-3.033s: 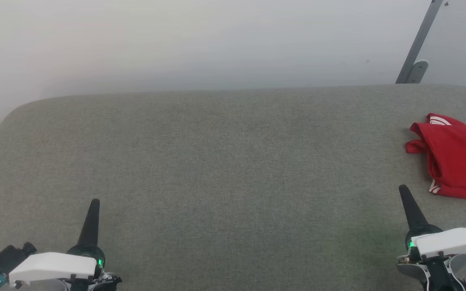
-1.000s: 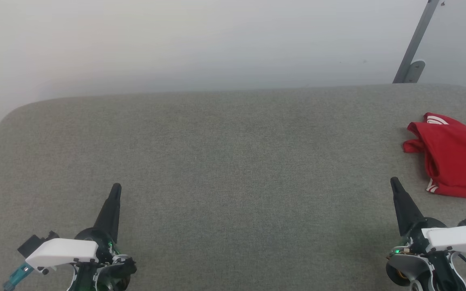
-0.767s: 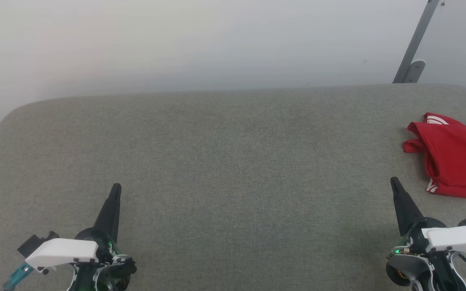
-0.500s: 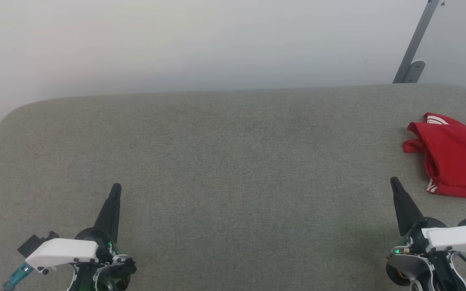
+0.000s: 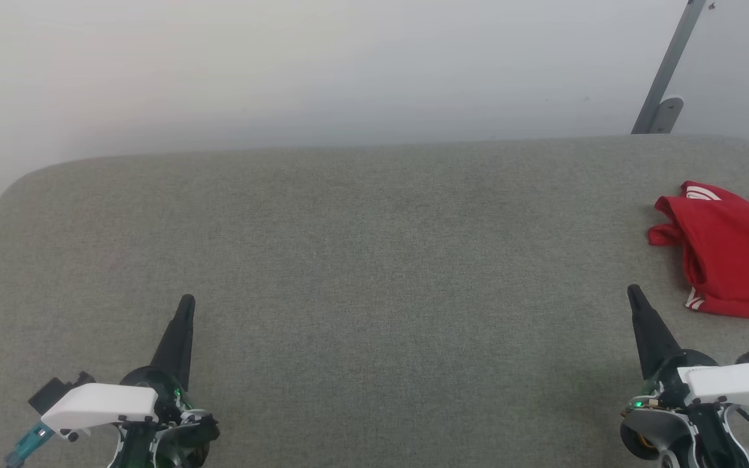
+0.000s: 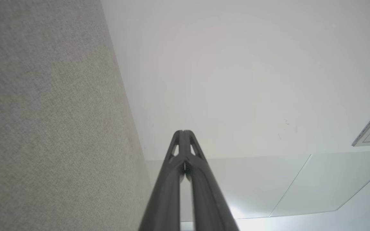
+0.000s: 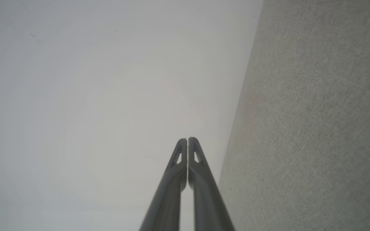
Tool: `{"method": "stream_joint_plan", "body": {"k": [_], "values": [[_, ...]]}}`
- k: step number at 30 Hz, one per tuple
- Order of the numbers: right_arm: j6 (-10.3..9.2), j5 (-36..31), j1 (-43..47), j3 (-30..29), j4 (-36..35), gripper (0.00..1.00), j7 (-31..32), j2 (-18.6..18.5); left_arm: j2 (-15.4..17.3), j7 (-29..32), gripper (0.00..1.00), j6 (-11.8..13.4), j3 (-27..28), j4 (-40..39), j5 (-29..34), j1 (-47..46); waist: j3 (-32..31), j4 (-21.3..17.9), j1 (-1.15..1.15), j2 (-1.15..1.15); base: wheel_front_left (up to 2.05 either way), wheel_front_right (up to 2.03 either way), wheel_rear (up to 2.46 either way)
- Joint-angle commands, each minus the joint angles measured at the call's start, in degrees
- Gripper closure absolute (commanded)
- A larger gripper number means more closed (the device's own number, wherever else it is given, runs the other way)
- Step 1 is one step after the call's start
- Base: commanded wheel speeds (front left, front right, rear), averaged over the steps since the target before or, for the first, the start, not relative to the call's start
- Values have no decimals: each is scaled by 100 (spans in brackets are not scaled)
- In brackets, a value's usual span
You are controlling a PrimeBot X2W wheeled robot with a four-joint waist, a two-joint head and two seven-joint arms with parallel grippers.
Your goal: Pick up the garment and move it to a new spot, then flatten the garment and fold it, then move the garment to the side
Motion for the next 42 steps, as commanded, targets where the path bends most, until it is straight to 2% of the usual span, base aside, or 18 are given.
{"method": "stream_joint_plan", "body": {"k": [1,42], "values": [[2,23,-36,-5,-18,100,18,20,-10,19,100,0,-1,-2,-18,-66,0,0,0,0,0,0,0],[2,25,-35,-4,-18,100,17,19,-10,17,100,0,-2,-3,-20,-66,0,0,0,0,0,0,0]]}}
